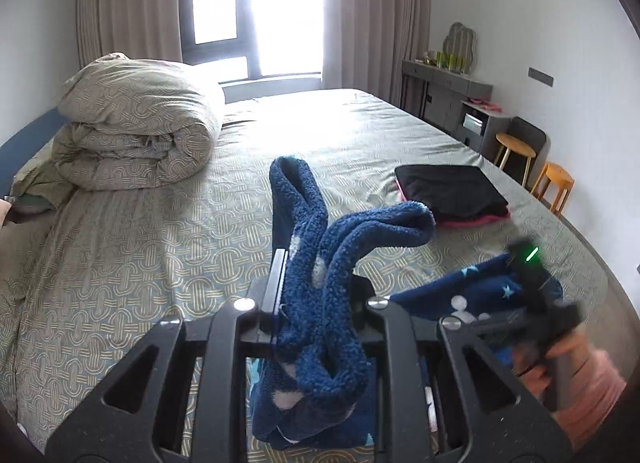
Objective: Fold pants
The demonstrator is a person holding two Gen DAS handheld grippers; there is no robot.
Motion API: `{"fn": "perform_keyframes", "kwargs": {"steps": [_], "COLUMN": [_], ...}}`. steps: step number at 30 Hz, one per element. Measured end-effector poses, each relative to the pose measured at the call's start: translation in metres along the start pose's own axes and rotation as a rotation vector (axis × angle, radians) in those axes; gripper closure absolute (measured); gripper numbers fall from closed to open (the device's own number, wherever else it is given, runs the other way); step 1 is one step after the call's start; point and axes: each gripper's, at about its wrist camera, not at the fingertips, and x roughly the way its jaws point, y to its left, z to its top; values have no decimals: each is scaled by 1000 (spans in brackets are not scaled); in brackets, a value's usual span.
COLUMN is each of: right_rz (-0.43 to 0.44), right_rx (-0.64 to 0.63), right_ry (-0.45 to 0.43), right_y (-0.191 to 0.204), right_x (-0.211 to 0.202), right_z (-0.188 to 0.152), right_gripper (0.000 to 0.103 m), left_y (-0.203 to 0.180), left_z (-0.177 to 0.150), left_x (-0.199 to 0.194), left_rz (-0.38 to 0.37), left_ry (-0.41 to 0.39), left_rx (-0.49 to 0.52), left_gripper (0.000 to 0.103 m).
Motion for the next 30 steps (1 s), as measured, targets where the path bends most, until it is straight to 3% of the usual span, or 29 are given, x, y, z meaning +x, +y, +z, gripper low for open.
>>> {"fn": "perform_keyframes", "kwargs": {"steps": [1, 5, 10, 15, 17, 20, 28, 30], "right_rz": [17, 46, 165, 171, 132, 70, 184, 172], "right_rx": [-5, -39, -47, 6, 26, 16, 88, 78], "right_ry": [58, 152, 156, 125, 111, 131, 131, 143], "right_y": [1, 24, 59, 78, 82, 81, 41, 45], "right_x": [23, 92, 148, 188, 203, 216, 175, 180], "right_z": [-4, -3, 21, 53, 64, 67, 56, 63], "right_gripper": [87, 90, 90, 90, 90, 90, 89, 89], "left_y": [0, 8, 17, 15, 19, 30, 45, 45], "left_z": [1, 3, -1, -6, -8, -13, -11, -12], "left_x": [-3, -18, -40, -40, -30, -16, -12, -14], "left_rz": [5, 21, 9, 22, 41, 59, 60, 53], "left_ry": [-8, -48, -89, -79, -52, -29, -28, -33], "left_rx": [-2, -26, -46, -16, -17, -47, -101, -106], "left_gripper": [80, 80, 80, 80, 80, 80, 80, 80]}}
